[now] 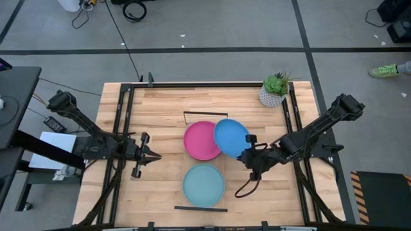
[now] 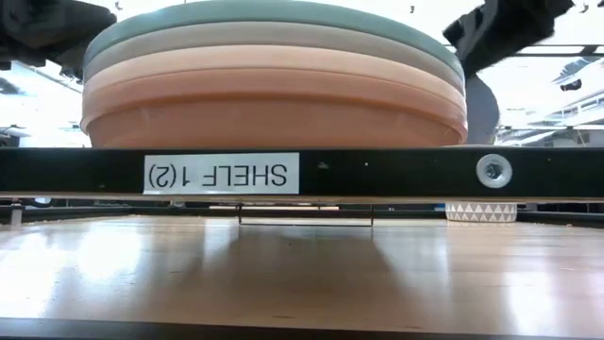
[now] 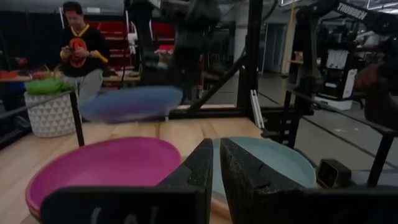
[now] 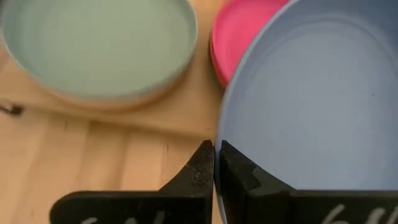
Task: Place and stack plates onto a shelf
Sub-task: Stack the blue plate on top of the pink plate on the shelf
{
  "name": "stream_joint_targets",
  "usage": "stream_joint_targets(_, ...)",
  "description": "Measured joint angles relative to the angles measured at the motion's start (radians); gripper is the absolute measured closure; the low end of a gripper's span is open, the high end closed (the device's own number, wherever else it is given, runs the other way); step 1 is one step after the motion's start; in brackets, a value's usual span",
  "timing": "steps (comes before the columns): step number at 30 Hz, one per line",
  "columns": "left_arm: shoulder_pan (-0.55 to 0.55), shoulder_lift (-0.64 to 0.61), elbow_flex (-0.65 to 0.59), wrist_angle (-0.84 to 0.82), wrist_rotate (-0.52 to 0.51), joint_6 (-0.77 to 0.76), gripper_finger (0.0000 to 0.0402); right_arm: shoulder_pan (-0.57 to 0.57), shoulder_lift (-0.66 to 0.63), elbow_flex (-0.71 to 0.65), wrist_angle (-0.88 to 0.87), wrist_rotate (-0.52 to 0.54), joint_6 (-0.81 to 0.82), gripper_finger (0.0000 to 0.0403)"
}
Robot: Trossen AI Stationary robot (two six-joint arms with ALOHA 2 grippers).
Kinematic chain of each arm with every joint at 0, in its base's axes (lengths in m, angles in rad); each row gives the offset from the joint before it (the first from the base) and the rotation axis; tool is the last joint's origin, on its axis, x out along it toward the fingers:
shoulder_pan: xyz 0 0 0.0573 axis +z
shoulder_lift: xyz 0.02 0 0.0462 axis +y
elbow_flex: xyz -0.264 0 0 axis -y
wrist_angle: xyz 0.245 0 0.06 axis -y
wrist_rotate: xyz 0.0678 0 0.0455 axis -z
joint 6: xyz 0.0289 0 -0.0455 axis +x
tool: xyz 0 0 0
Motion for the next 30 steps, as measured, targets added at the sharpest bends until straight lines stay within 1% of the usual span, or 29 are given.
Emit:
stream_joint_targets(3, 0.0, 0.0, 0.0, -0.014, 0.0, -0.006, 0.0365, -0.017, 0.011, 0.02, 0.083, -0.004, -0.094, 0.0387)
stream_joint_targets(7, 0.0, 0.0, 0.0, -0.014, -0.004, -0.005, 0.0365, -0.047, 0.065, 0.069, 0.141, -0.066, -0.211, 0.0387)
stream_joint_targets(14, 0.0, 0.0, 0.0, -0.018, -0.027, -0.005, 0.0365, -0.089, 0.224, 0.246, 0.118, -0.088, -0.361, 0.0387)
stream_joint_targets(18, 0.0, 0.0, 0.0, -0.022, -0.042, -0.005, 0.0365, -0.118, 0.306, 0.347, 0.105, -0.142, -0.429, 0.0387)
stream_joint_targets(21, 0.0, 0.0, 0.0, -0.034, -0.042, -0.005, 0.0365, -0.145, 0.36, 0.39, 0.106, -0.167, -0.455, 0.0387)
stream_joint_targets(24, 0.0, 0.0, 0.0, -0.052, -0.041, -0.005, 0.0365, -0.172, 0.403, 0.399, 0.137, -0.168, -0.483, 0.0387)
stream_joint_targets(30, 0.0, 0.0, 0.0, -0.072, -0.041, -0.005, 0.0365, -0.227, 0.48, 0.399, 0.189, -0.25, -0.489, 0.0386)
